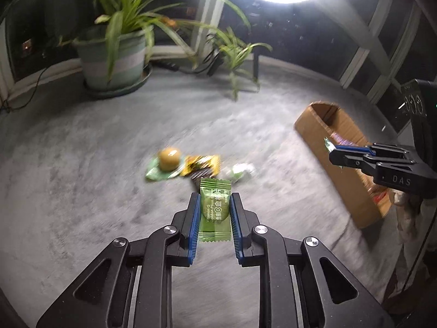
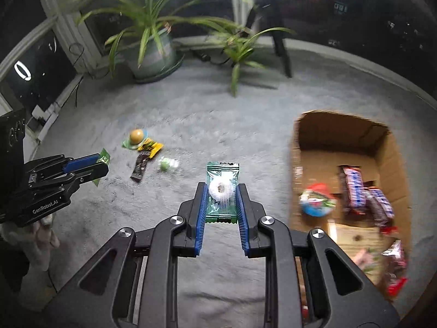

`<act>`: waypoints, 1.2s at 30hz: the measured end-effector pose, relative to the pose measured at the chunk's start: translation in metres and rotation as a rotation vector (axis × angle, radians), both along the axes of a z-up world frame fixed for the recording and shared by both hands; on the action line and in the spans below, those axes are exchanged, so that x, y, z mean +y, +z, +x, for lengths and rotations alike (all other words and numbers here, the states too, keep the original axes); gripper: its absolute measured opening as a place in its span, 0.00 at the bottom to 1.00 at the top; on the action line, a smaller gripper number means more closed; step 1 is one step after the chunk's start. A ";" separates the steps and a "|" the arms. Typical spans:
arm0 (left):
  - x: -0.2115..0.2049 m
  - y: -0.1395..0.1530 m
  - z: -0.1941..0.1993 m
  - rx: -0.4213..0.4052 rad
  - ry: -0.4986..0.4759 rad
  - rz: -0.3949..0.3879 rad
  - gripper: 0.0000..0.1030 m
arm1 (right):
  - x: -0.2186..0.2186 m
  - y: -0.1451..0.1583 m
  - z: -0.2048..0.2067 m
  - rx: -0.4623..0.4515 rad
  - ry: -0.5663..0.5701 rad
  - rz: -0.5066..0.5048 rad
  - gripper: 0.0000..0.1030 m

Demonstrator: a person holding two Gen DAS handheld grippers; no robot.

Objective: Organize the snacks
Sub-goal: 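Carry both packets into the box and open both tools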

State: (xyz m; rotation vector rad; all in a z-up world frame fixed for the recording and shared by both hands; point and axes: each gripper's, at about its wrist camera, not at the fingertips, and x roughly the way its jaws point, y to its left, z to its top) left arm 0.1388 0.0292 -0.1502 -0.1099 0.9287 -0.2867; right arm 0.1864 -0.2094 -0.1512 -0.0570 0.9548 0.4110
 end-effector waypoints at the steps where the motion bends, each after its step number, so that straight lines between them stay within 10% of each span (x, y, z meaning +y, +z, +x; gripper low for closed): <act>1: -0.006 0.003 0.002 -0.008 -0.005 -0.007 0.19 | -0.010 0.004 -0.001 -0.010 -0.012 0.001 0.21; 15: -0.113 0.025 0.040 -0.071 -0.090 -0.065 0.19 | -0.130 0.025 0.010 -0.050 -0.151 0.022 0.21; 36: -0.231 0.014 0.094 -0.019 -0.156 -0.089 0.19 | -0.164 -0.004 0.035 0.009 -0.125 0.028 0.27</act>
